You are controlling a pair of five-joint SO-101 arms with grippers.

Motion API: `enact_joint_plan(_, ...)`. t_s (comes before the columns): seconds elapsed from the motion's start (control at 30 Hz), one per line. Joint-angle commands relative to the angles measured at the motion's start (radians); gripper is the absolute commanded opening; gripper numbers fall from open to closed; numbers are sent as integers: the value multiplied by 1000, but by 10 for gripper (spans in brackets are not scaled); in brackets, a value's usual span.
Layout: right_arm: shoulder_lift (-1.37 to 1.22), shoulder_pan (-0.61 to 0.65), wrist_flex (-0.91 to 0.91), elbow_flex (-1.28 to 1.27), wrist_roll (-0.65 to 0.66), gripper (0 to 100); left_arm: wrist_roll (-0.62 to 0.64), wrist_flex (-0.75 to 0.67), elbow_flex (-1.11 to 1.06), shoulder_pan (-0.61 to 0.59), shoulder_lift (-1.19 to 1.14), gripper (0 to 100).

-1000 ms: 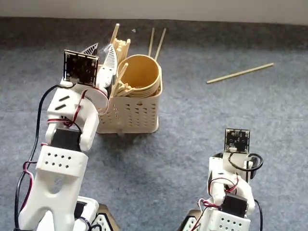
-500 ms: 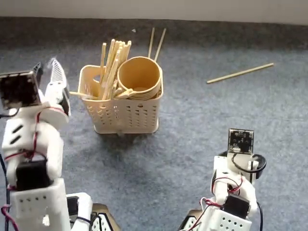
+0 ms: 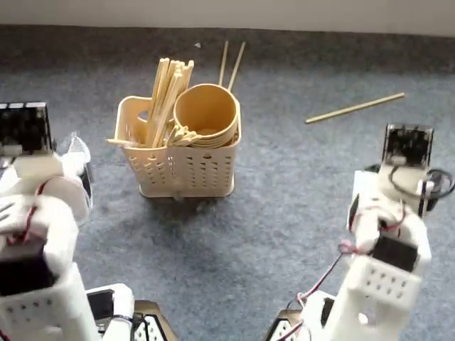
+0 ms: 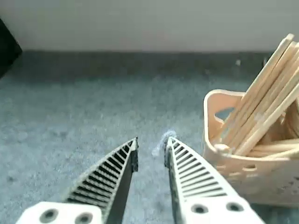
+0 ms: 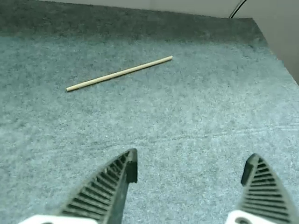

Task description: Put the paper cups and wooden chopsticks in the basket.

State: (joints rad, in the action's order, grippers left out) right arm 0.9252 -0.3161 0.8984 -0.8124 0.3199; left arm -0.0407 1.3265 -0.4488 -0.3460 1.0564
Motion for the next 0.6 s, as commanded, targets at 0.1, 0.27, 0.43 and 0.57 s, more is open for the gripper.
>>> enact_joint_plan(0.1,-961,104,153,863,-40,347,-31,55,-67,-51,-214,115)
enact_joint_plan(0.27,-1527,213,326,1573,167,347,64,12,-177,-56,-177,115)
enact_joint_plan(0.43,-1977,234,447,2218,482,347,63,-43,-242,-130,-51,115)
enact_joint_plan(0.57,-2265,229,409,2526,562,347,63,-43,-282,-139,70,115)
